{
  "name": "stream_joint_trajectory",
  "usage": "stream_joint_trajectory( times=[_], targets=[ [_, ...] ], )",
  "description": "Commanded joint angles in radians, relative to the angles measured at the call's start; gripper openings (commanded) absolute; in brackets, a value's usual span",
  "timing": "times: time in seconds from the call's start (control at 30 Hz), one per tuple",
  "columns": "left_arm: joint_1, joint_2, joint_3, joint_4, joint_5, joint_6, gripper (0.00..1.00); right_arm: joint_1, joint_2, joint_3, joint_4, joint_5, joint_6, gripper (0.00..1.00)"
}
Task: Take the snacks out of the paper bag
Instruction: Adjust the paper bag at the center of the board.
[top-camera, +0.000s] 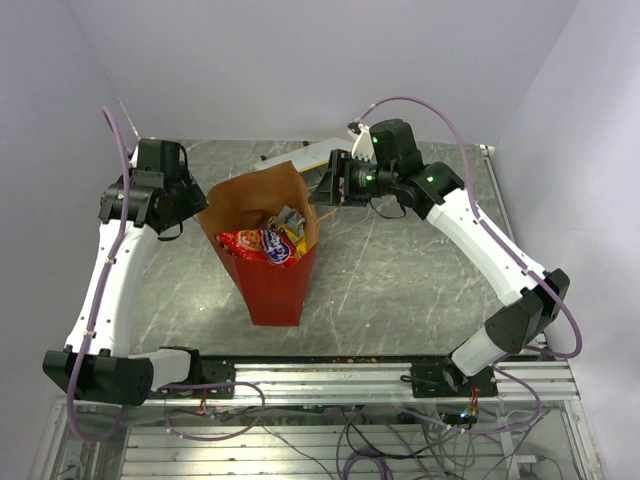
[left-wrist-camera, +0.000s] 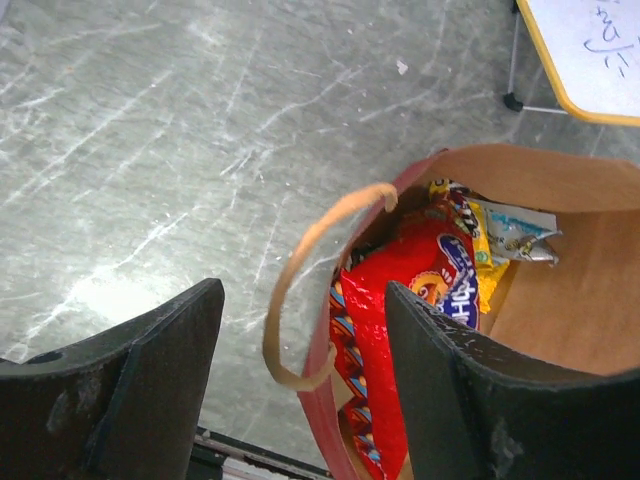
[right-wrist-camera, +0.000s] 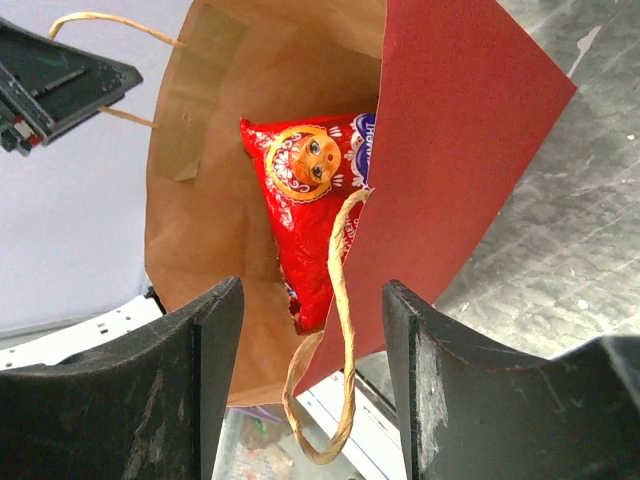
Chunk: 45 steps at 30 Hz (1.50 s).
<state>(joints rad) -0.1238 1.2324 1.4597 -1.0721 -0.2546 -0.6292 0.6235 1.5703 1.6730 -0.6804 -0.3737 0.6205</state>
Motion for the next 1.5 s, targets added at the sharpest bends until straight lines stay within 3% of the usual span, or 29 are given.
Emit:
stream_joint_trajectory(
  times=[0.0, 0.23, 0.3, 0.43, 0.5, 0.6, 0.9, 1.0, 1.23, 1.47],
  targets=[
    [0.031, 0.018, 0.039, 0.064, -0.014, 0.053, 0.73, 0.001, 0.017, 0.053, -0.05, 0.001, -0.059, 0.57],
    [0.036, 0.036, 0.054, 0.126, 0.059, 0.063, 0.45, 0.0, 0.046, 0.099, -0.071, 0.0, -0.079, 0.55],
    [0.038, 0.045, 0.082, 0.12, 0.049, 0.066, 0.21, -0.001, 0.054, 0.111, -0.071, -0.01, -0.078, 0.48],
    [0.038, 0.064, 0.148, 0.092, 0.047, 0.08, 0.09, 0.002, 0.059, 0.115, -0.063, -0.041, -0.074, 0.33],
    [0.038, 0.072, 0.18, 0.085, 0.052, 0.085, 0.07, 0.001, 0.059, 0.112, -0.058, -0.065, -0.067, 0.23],
    [0.038, 0.076, 0.233, 0.088, 0.056, 0.082, 0.07, 0.016, 0.059, 0.099, -0.035, -0.101, -0.05, 0.01],
    [0.041, 0.068, 0.393, 0.184, -0.016, 0.161, 0.07, 0.175, 0.132, 0.134, 0.071, -0.128, 0.033, 0.0],
    [0.041, 0.048, 0.384, 0.264, 0.041, 0.201, 0.07, 0.212, 0.152, 0.116, 0.129, -0.138, 0.075, 0.0],
    [0.041, -0.056, 0.165, 0.421, 0.309, 0.181, 0.07, 0.29, 0.134, -0.046, 0.175, -0.131, 0.056, 0.0],
    [0.041, -0.258, -0.19, 0.465, 0.569, -0.051, 0.07, 0.315, 0.08, -0.187, 0.15, -0.104, 0.001, 0.02]
  ],
)
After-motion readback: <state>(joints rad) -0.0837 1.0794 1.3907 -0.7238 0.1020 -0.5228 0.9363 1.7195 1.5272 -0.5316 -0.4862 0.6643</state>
